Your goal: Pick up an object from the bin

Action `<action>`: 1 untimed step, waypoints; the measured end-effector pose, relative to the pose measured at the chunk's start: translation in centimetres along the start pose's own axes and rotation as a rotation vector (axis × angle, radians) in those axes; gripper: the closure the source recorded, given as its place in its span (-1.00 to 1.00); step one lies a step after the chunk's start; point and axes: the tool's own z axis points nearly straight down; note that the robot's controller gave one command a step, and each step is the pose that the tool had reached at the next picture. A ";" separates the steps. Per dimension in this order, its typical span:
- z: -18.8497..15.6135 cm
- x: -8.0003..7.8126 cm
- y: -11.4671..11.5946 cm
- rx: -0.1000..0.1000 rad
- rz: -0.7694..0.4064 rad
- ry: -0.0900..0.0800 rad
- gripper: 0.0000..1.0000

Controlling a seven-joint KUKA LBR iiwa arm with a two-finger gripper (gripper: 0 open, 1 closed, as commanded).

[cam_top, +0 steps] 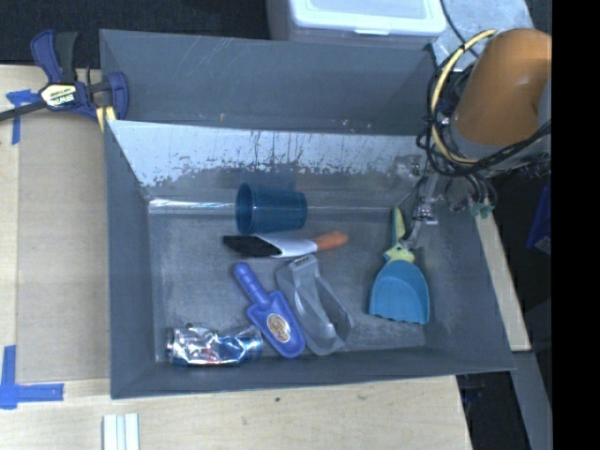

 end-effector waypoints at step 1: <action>-0.5 -0.1 0.1 0.001 -0.004 -0.007 -1.00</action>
Offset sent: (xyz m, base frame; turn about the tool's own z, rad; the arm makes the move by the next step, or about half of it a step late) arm -0.0046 -0.0459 -0.1032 -0.8437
